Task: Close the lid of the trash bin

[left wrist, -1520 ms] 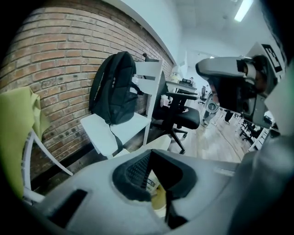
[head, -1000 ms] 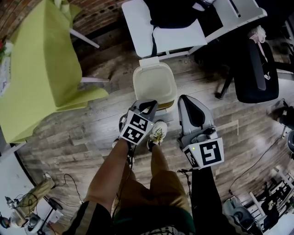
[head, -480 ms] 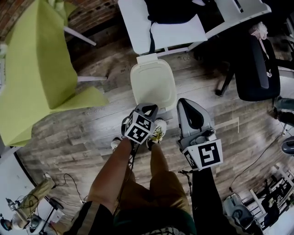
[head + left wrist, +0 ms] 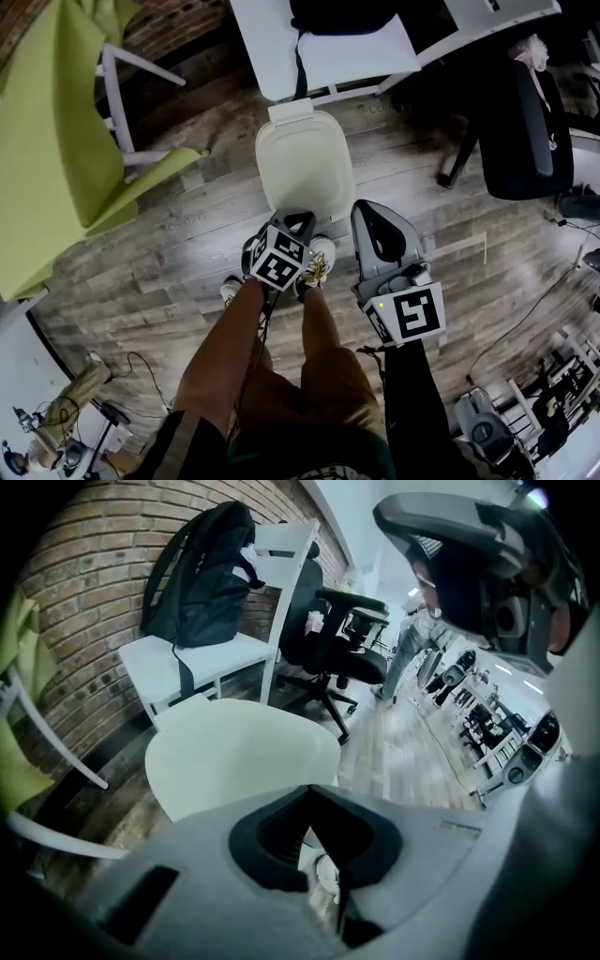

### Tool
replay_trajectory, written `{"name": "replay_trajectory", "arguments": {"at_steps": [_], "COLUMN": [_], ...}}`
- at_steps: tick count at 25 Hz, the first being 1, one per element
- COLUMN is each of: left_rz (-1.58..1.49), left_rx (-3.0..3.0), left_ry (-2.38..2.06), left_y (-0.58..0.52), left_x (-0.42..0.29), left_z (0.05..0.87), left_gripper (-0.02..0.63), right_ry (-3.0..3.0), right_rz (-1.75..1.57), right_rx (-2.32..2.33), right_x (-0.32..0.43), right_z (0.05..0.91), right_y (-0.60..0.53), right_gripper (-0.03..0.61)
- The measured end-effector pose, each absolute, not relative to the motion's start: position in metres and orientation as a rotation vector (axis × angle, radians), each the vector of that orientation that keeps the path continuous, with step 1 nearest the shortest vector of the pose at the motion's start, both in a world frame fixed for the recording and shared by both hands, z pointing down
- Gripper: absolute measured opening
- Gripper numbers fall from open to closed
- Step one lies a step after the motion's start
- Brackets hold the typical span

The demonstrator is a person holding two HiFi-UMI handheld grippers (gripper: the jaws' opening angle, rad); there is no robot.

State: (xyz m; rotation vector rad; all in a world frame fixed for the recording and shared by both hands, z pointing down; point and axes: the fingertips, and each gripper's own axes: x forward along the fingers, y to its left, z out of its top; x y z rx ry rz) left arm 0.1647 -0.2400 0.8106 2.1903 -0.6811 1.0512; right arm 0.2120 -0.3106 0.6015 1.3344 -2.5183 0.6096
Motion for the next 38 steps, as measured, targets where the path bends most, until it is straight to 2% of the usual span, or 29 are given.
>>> {"name": "replay_trajectory", "arguments": {"at_steps": [22,30,38], "left_rz": [1.176,1.344,1.300], "left_rx": [2.153,2.154,2.130], "left_ry": [-0.711,-0.690,-0.712], "left_y": [-0.230,-0.228,-0.228], "left_x": [0.168,0.170,0.170], "left_z": [0.855,0.882,0.881], "left_gripper": [0.008,0.009,0.008], "right_ry": [-2.488,-2.490,-2.487], "right_rz": [0.640,0.639,0.650], "right_rx": [1.368,1.370,1.366], "right_x": [0.234,0.234,0.231], "right_z": [0.618,0.619,0.622], "right_y": [-0.304,-0.306,-0.302], "right_gripper": [0.014,0.014,0.014]}}
